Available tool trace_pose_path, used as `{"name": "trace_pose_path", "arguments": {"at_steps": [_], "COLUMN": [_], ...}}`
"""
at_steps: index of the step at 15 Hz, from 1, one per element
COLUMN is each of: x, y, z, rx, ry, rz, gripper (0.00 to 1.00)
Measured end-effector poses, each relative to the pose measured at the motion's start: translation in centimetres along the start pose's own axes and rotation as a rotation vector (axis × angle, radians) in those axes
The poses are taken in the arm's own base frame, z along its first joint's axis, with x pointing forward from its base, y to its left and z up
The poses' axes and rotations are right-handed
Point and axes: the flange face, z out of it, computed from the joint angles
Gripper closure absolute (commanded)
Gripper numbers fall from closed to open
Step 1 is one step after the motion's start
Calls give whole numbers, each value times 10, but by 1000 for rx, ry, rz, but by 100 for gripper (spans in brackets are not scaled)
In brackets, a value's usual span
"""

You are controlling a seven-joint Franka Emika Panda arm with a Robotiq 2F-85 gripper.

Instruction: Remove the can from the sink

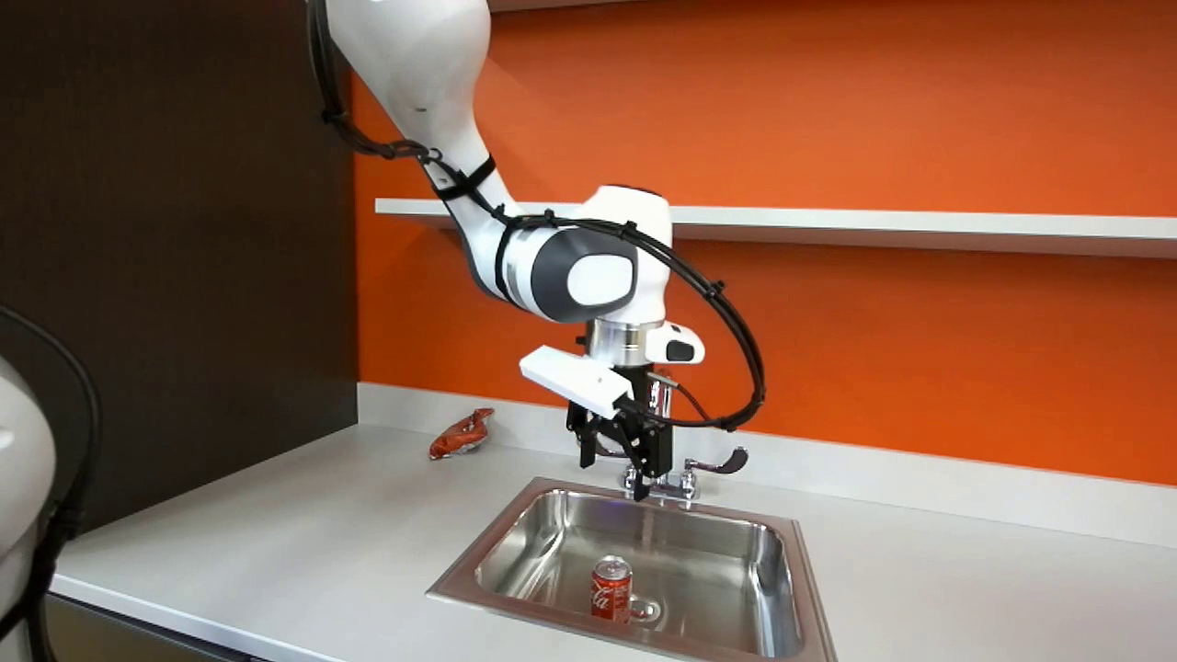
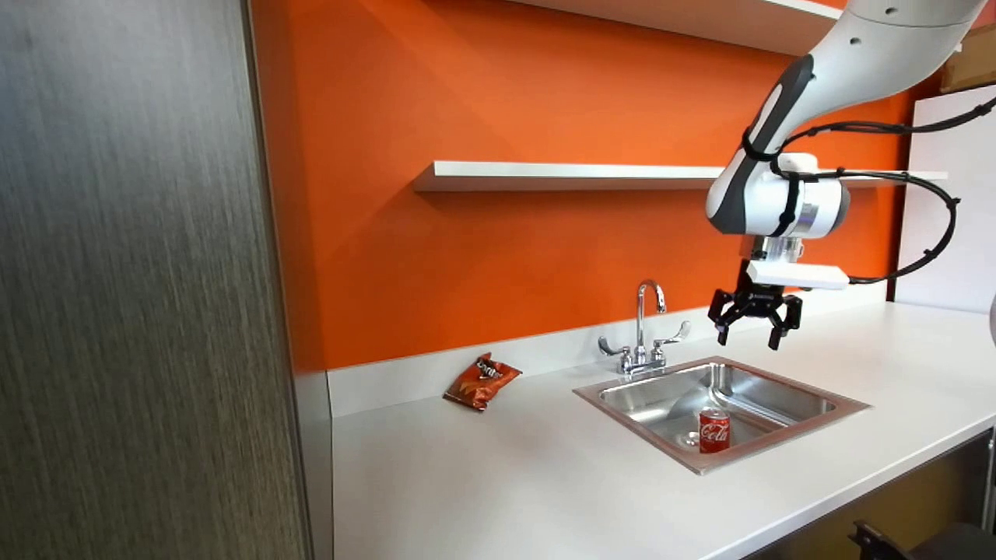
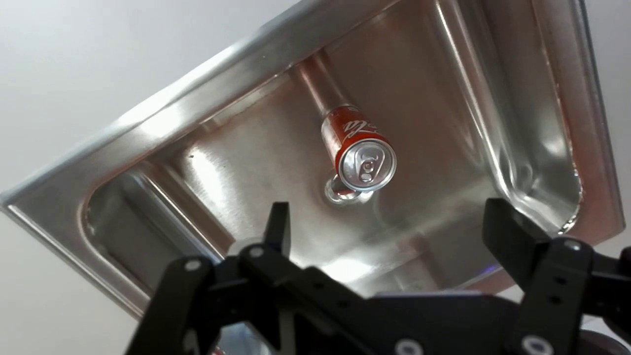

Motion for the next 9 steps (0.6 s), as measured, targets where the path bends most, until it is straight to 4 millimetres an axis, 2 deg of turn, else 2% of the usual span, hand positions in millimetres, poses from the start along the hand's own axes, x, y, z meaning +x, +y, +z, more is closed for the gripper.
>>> {"name": "trace_pose_path", "arguments": {"at_steps": [6,9], "x": [-3,-2], "y": [21,23], "z": [36,51], "rx": [-8,-5], "ry": [7,10], "rz": [20,25], "gripper": [0,0]}}
